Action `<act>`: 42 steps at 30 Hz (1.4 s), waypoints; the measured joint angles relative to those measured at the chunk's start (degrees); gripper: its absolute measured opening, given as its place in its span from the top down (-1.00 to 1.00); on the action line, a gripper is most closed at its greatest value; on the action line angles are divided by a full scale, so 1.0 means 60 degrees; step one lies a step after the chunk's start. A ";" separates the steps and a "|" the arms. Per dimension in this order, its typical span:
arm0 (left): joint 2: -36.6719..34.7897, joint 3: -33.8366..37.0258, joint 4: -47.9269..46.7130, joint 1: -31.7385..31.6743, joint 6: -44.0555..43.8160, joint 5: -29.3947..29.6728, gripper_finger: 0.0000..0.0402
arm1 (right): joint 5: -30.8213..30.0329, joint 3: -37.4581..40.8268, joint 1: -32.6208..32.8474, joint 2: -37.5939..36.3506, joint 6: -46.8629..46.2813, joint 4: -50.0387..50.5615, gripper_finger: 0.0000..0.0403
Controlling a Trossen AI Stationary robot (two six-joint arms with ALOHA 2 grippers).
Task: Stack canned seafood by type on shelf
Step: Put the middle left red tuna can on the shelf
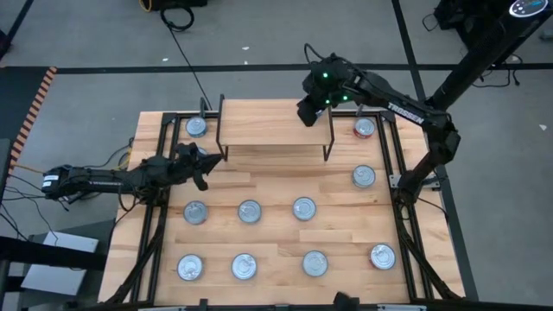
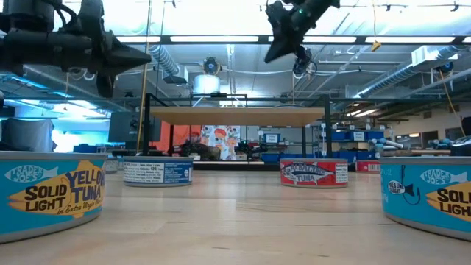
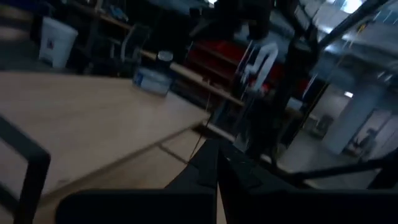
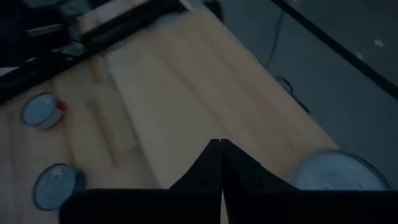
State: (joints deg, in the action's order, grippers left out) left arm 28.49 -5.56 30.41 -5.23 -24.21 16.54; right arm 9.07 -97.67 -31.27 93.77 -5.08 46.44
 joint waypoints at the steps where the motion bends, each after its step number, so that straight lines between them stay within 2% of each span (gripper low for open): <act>1: 0.0000 -0.0013 0.0040 -0.0004 -0.0014 -0.0106 0.96 | 0.0000 0.0000 0.0187 -0.0007 0.0040 -0.0134 0.97; 5: 0.0007 -0.0540 -0.1159 0.0015 -0.0079 -0.0702 0.96 | 0.0086 0.0000 0.0976 -0.0021 -0.0099 -0.1023 0.98; 9: 0.0011 -0.1637 -0.3702 0.0015 0.0066 -0.1100 0.96 | 0.0189 0.0000 0.1696 -0.0043 -0.0200 -0.1865 0.98; 13: 0.0123 -0.2734 -0.5683 0.0015 0.0448 -0.1484 0.96 | 0.0191 0.0004 0.2293 -0.0043 -0.0219 -0.2256 0.99; 16: 0.0335 -0.3389 -0.6438 0.0015 0.0499 -0.2028 0.96 | 0.0195 0.0004 0.2706 -0.0043 -0.0194 -0.2275 0.99; 23: 0.1159 -0.4299 -0.6804 0.0015 0.0202 -0.3491 0.96 | 0.0224 0.0007 0.3554 -0.0043 -0.0139 -0.1955 1.00; 29: 0.2134 -0.4689 -0.6850 0.0015 0.0213 -0.4218 0.96 | 0.0134 0.0255 0.4138 -0.0115 -0.0211 -0.1945 1.00; 36: 0.2710 -0.4787 -0.6763 0.0015 0.0223 -0.4858 0.96 | -0.0516 0.2419 0.4913 -0.1088 -0.1166 -0.3929 1.00; 42: 0.2645 -0.4794 -0.6739 0.0014 0.0022 -0.5110 0.96 | -0.2263 0.4661 0.5966 -0.2425 -0.2886 -0.4805 1.00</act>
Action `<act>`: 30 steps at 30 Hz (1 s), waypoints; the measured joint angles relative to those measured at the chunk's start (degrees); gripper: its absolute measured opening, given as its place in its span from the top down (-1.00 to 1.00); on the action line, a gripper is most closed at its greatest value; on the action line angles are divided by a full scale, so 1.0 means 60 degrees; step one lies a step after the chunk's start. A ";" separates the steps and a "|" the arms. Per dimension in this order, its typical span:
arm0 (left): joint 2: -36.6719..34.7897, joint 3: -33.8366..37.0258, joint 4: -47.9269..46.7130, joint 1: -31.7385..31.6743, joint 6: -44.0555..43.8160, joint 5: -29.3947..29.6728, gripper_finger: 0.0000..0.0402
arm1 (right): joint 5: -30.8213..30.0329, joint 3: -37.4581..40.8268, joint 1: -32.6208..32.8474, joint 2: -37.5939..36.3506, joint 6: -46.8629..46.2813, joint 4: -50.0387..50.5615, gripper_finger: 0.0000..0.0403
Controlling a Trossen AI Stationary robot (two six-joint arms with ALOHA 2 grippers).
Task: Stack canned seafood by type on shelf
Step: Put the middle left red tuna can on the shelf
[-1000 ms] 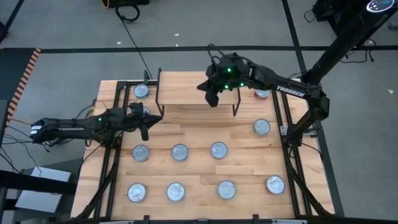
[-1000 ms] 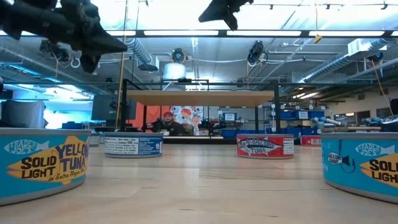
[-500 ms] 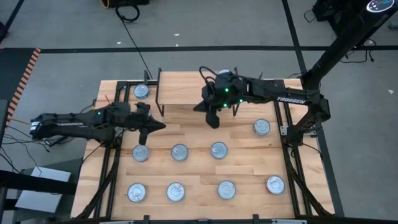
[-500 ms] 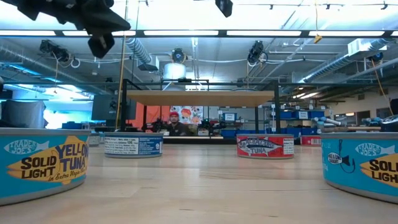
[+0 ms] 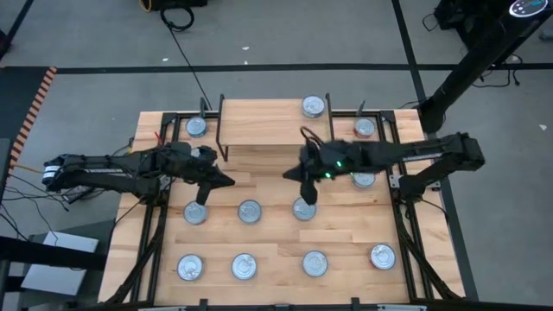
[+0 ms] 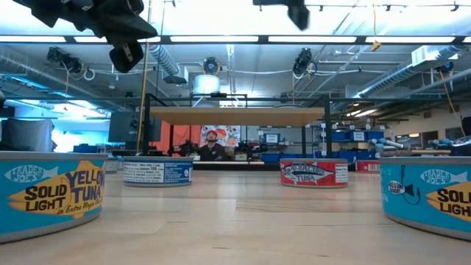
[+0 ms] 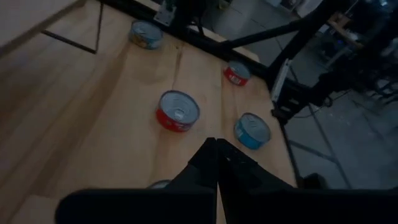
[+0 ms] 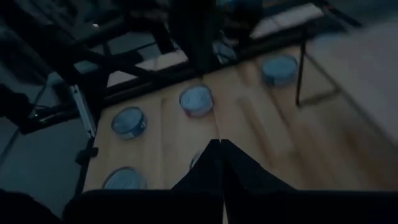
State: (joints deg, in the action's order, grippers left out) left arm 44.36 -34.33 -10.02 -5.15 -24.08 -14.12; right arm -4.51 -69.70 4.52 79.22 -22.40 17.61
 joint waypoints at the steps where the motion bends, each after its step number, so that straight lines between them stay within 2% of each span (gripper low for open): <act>1: -0.0004 0.0000 -0.0010 0.0000 -0.0045 -0.0125 0.96 | -0.0300 0.0319 0.0230 -0.0224 -0.0349 -0.0006 1.00; 6: 0.0000 0.0000 0.0019 0.0000 -0.0691 -0.1013 0.96 | -0.1110 0.1489 0.1495 -0.1338 -0.2025 0.0621 1.00; 10: 0.0000 -0.0019 0.0166 0.0000 -0.1642 -0.2506 0.96 | -0.1467 0.1682 0.2423 -0.2124 -0.3304 0.2313 1.00; 12: 0.0000 -0.0187 -0.0147 0.0021 -0.1810 -0.2928 0.96 | -0.1636 0.1655 0.2764 -0.2471 -0.3788 0.3226 1.00; 17: 0.0158 -0.0996 -0.2139 0.0322 -0.1191 -0.2965 0.96 | -0.1786 0.1644 0.3175 -0.3336 -0.4531 0.4459 1.00; 22: 0.0504 -0.1693 -0.4294 0.0804 -0.0557 -0.2238 0.96 | -0.1843 0.1641 0.3259 -0.4020 -0.4522 0.5350 1.00; 30: 0.1466 -0.1851 -0.6255 0.1493 -0.0225 -0.1461 0.95 | -0.1848 0.1637 0.3226 -0.4649 -0.4006 0.6229 1.00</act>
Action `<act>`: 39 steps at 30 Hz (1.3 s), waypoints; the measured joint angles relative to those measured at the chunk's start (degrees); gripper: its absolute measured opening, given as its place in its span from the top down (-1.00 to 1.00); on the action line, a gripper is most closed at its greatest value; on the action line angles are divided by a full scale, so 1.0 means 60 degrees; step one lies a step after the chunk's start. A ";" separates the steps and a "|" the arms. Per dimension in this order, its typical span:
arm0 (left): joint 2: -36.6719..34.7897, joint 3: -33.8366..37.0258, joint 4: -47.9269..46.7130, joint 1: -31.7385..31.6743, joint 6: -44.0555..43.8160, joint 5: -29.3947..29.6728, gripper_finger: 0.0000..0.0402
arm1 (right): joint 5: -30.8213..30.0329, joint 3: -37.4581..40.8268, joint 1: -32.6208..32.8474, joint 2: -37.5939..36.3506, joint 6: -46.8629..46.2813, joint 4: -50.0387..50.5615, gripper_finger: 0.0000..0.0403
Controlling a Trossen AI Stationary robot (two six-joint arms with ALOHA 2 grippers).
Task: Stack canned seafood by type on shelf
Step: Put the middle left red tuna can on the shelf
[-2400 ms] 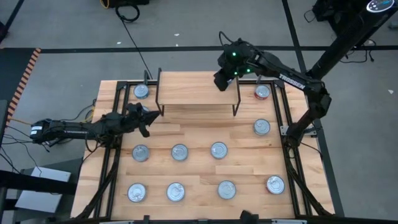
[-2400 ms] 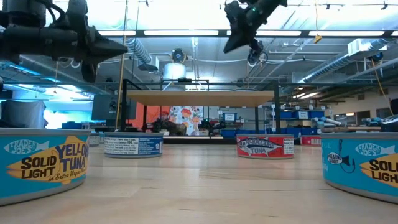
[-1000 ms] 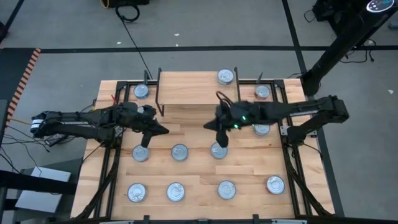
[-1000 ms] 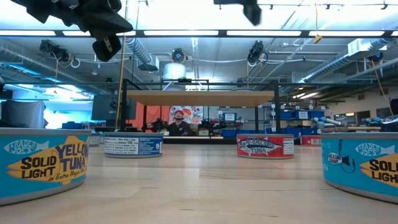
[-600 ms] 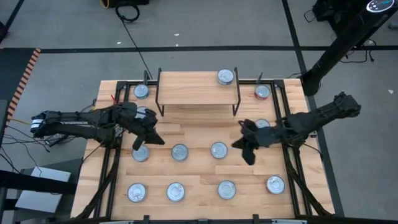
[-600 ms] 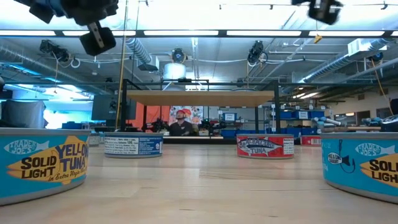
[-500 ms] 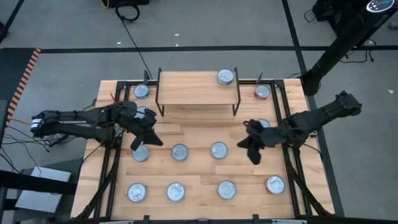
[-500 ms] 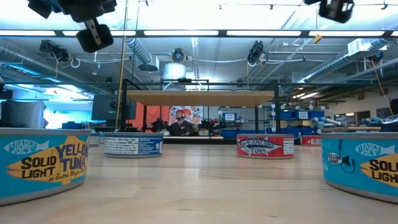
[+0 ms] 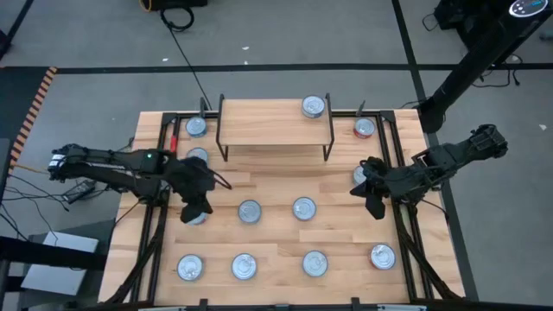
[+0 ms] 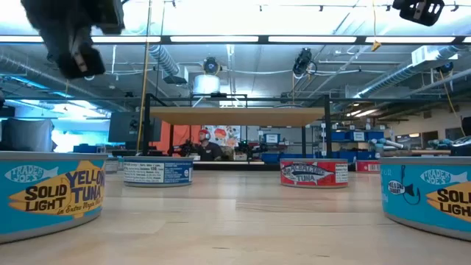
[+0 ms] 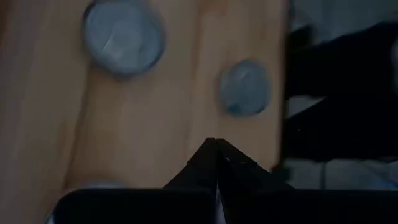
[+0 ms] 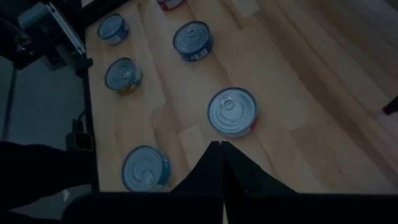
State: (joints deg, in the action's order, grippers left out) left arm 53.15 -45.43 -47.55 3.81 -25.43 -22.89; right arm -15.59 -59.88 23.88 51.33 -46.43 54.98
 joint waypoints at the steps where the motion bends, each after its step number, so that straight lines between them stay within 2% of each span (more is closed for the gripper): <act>1: 0.0189 0.0000 -0.0111 0.0081 -0.0009 0.0206 0.93 | 0.0000 0.0000 0.0000 -0.0040 0.0041 0.0022 1.00; 6: 0.1271 0.0000 -0.0375 0.0263 -0.1186 0.0870 0.81 | 0.0035 0.0000 0.0013 -0.0127 0.0239 0.0081 0.99; 14: 0.2368 0.0000 -0.0157 0.0303 -0.4749 0.0866 0.49 | 0.0396 0.0000 0.0018 -0.0127 0.0997 0.0087 0.98; 18: 0.2616 0.0000 -0.0126 0.0693 -0.6751 0.0941 0.35 | 0.0394 0.0000 0.0018 -0.0141 0.1353 0.0087 0.98; 24: 0.2923 0.0003 -0.0138 0.1589 -0.8805 0.2223 0.29 | 0.0388 -0.0004 0.0018 -0.0176 0.1966 0.0175 0.98; 31: 0.3447 0.0004 -0.0541 0.2122 -0.9355 0.3268 0.29 | 0.0374 -0.0004 -0.0092 -0.0274 0.2603 0.0222 0.98; 39: 0.4345 0.0004 -0.0965 0.2501 -0.9072 0.3467 0.29 | 0.0323 -0.0007 -0.0260 -0.0324 0.2738 0.0215 0.98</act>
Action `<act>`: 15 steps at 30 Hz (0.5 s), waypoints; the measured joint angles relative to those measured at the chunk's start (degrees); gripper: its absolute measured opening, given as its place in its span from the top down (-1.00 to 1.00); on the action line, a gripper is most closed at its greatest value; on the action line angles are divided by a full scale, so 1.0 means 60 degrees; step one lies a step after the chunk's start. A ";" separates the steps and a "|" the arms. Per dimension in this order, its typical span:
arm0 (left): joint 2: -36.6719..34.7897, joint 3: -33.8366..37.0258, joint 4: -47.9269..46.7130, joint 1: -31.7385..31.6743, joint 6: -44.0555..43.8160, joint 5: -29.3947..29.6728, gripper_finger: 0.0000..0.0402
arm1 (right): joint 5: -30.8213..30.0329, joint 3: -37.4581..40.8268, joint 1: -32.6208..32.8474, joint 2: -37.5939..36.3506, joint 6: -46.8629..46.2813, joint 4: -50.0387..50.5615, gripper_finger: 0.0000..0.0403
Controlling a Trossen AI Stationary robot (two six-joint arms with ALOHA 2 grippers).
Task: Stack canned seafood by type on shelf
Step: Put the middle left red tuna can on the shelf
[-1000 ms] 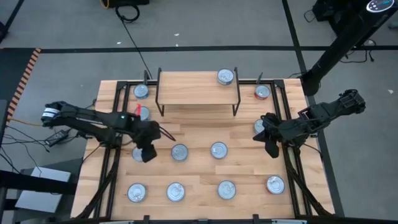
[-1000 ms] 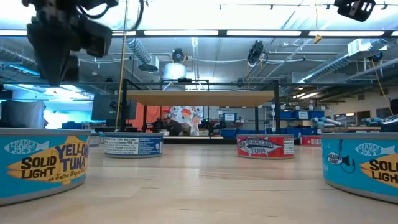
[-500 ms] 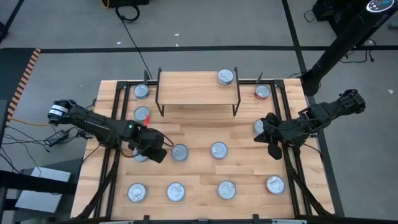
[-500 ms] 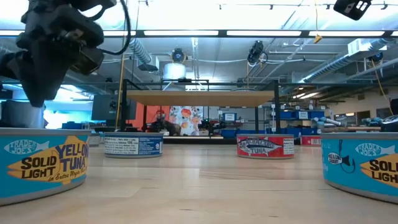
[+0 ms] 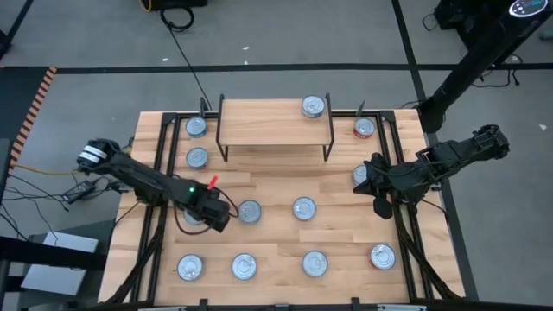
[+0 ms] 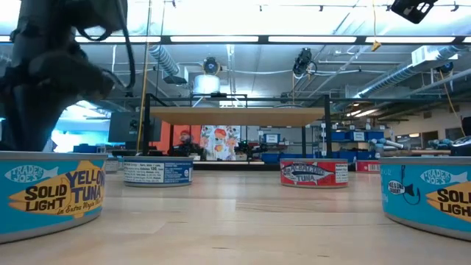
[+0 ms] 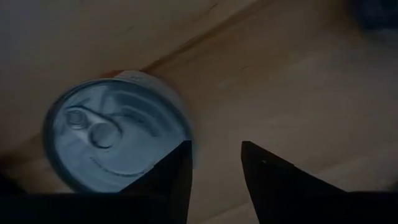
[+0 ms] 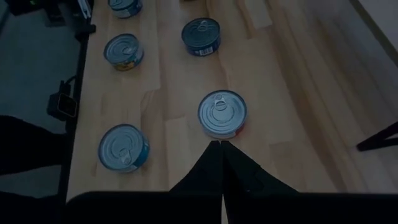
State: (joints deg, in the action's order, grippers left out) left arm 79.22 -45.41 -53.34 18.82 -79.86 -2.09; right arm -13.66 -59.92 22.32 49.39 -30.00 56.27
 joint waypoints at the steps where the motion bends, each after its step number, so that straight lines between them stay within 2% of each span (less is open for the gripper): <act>1: 0.0094 0.0003 -0.0182 0.0022 0.0071 0.0041 0.29 | -0.0022 0.0000 0.0001 0.0000 0.0001 0.0000 0.98; 9: 0.0525 -0.0004 -0.0347 0.0027 0.0657 0.0117 0.34 | -0.0307 0.0000 -0.0003 0.0004 0.0026 -0.0001 0.97; 15: 0.0535 -0.0011 0.0034 0.0063 0.0870 -0.0014 0.65 | -0.0480 0.0000 0.0001 0.0004 0.0034 -0.0004 0.97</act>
State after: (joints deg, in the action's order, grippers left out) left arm 82.43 -45.47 -53.13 19.20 -74.64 -2.17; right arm -16.54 -59.92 22.33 49.41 -29.80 56.25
